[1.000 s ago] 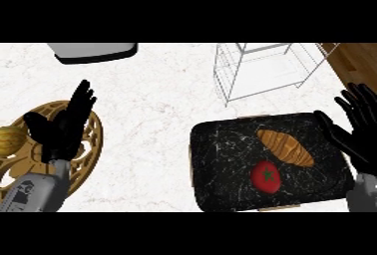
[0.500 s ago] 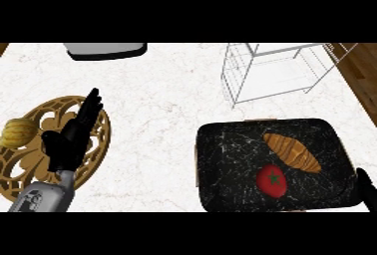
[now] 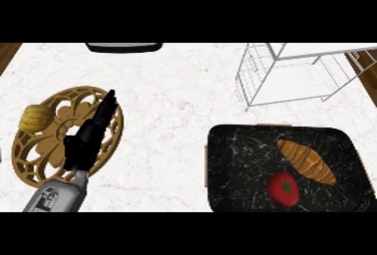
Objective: Pick the tomato from the tray and place it in the tiered shelf
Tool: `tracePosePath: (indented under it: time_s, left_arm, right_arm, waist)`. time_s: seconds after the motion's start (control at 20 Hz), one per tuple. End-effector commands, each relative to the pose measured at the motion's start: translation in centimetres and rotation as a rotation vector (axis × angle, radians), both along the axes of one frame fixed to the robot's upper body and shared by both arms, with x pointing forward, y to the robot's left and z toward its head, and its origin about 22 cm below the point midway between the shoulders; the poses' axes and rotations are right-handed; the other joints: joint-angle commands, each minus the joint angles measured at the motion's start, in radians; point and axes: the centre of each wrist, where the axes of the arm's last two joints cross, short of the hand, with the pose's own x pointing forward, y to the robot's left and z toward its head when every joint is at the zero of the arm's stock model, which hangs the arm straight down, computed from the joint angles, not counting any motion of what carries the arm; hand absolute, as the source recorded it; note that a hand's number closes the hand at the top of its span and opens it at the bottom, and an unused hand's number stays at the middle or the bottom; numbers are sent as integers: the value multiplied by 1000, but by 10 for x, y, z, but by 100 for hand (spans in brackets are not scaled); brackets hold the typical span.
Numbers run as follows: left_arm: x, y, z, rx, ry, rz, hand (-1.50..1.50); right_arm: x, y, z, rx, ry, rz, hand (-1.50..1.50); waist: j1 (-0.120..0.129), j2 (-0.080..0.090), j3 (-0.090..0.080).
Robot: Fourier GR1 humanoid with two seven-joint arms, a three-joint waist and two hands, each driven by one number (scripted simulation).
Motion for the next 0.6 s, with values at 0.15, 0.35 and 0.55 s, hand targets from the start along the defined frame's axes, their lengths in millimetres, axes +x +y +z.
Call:
tracePosePath:
  time_s: [0.15, 0.35, 0.55]
  left_arm:
    - [7, -14, 4, 7, -30, -36, 0]
    - [8, -26, 5, -1, -32, -64, 0]
    - [10, -14, 8, 15, -24, -55, 0]
  right_arm:
    - [-27, 12, 56, 4, 218, 76, -150]
    - [-35, 8, 70, 2, 446, 170, -150]
    - [-39, 9, 90, -14, 625, 192, -150]
  waist:
    - [39, 14, -3]
    - [58, 24, -4]
    - [73, 24, -5]
